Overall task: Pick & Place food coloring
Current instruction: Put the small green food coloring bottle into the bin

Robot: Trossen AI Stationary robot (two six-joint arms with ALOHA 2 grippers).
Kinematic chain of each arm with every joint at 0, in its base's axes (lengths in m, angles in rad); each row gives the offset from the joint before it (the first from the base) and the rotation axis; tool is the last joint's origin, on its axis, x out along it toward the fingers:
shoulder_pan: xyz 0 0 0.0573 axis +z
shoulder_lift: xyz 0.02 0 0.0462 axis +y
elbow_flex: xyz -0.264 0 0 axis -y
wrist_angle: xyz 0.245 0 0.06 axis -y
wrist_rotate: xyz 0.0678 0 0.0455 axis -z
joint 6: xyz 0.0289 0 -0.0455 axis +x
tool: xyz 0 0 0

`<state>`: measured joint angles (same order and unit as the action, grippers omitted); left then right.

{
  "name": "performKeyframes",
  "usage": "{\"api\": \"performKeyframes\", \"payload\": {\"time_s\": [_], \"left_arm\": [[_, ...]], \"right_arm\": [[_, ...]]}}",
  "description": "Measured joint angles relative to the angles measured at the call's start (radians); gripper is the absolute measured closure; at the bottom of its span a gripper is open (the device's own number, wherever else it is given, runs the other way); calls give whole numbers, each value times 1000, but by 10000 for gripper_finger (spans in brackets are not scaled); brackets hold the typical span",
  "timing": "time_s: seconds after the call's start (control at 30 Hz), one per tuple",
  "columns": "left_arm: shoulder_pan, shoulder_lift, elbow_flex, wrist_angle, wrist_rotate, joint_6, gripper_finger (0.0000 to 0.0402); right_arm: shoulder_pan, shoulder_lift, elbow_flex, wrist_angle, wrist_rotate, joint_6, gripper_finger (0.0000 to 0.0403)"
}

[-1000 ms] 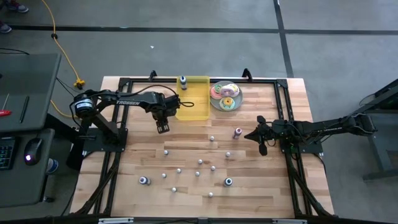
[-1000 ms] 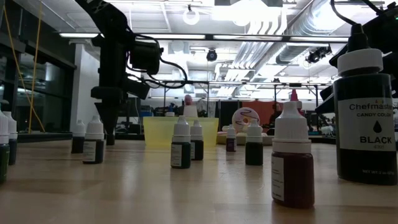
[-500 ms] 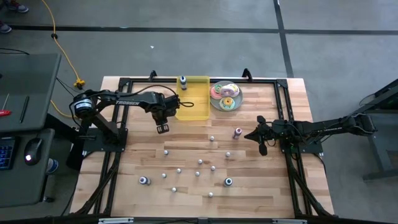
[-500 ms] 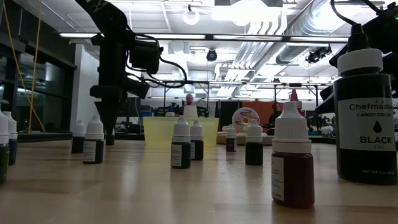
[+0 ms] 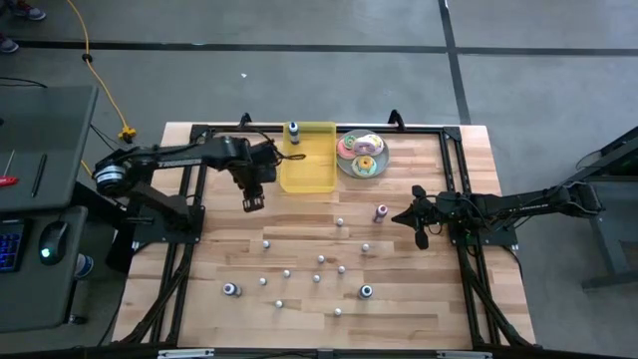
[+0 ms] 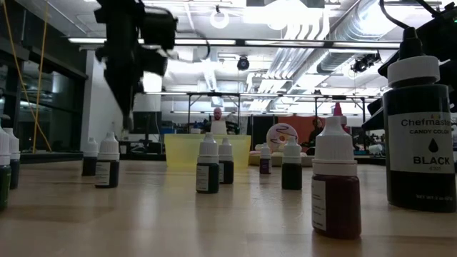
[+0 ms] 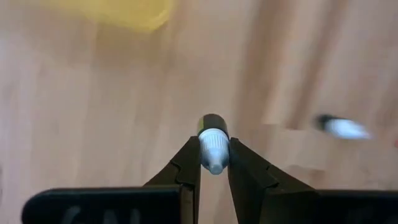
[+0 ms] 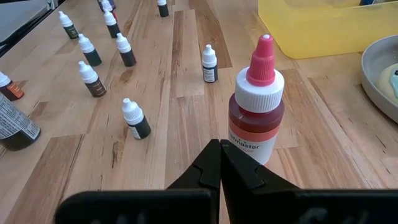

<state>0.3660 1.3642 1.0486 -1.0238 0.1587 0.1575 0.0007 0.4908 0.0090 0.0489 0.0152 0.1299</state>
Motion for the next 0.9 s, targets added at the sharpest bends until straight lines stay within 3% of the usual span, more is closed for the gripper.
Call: {"api": "performKeyframes", "payload": {"time_s": [0.17, 0.4, 0.67, 0.9], "left_arm": [[-1, -70, 37, -17, 173, 108, 352], [-46, -125, 79, -15, 214, 183, 352], [-74, -108, 266, -21, 146, 105, 352], [-71, 35, 563, -175, -17, -64, 352]], "right_arm": [[0, 0, 0, -1, 0, 0, 402], [0, 0, 0, 0, 0, 0, 402], [0, 0, 0, -1, 0, 0, 402], [0, 0, 0, -1, 0, 0, 402]]}}
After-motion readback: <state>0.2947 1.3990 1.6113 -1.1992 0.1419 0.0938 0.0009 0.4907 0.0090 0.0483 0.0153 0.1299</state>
